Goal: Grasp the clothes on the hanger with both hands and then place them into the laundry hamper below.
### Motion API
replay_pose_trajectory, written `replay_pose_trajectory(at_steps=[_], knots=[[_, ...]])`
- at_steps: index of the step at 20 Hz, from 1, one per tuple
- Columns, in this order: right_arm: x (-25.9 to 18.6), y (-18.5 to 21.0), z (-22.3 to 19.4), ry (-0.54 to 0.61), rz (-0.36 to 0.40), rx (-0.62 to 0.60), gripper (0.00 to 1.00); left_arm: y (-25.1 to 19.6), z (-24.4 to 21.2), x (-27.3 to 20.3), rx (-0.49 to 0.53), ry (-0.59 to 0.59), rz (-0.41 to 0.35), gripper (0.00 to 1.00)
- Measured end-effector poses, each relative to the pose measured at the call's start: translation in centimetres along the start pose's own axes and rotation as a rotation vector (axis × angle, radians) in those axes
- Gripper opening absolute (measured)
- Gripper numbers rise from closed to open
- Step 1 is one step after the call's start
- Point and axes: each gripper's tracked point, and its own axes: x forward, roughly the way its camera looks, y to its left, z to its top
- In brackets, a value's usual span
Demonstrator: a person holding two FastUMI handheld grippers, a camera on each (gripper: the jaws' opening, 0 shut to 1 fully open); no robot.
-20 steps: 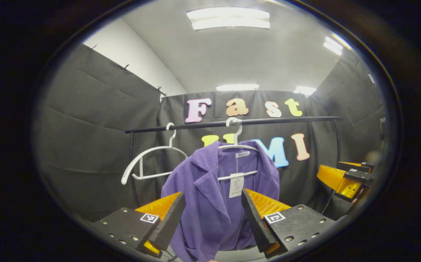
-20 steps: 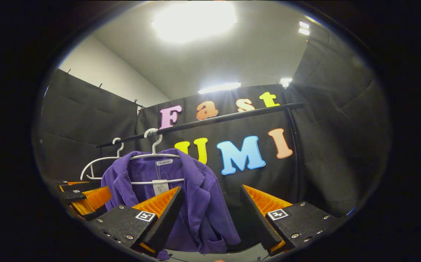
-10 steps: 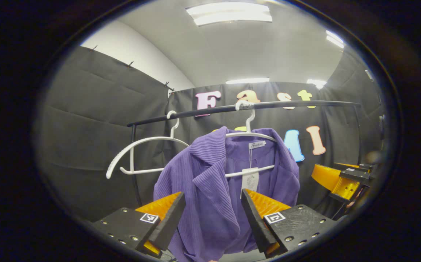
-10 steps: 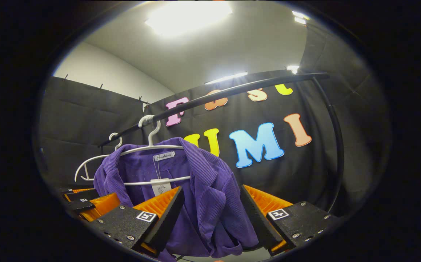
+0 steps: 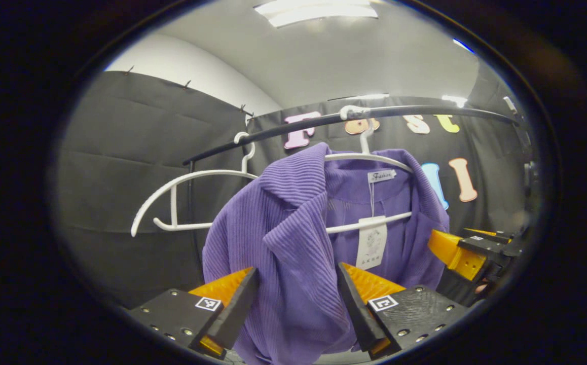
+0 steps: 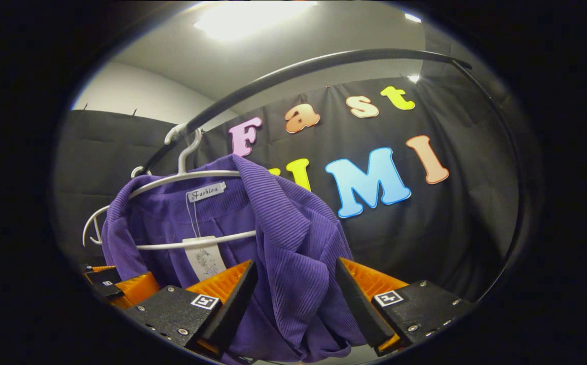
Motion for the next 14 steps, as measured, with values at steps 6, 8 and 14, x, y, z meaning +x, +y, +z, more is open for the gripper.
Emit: replay_pose_trajectory(at_steps=[6, 8, 14], knots=[[2.8, 0.0, -2.6, 0.071, 0.012, 0.018, 0.95, 0.2, -1.1, 1.5, 0.011, 0.01, 0.042, 0.89], [3.5, 0.0, -3.3, 0.091, 0.005, 0.013, 0.93, 0.3, -1.3, 1.8, 0.013, 0.013, 0.058, 0.89], [4.0, 0.1, -3.7, 0.107, -0.015, -0.014, 0.65, 1.7, -1.9, 2.3, 0.034, 0.019, 0.098, 0.92]])
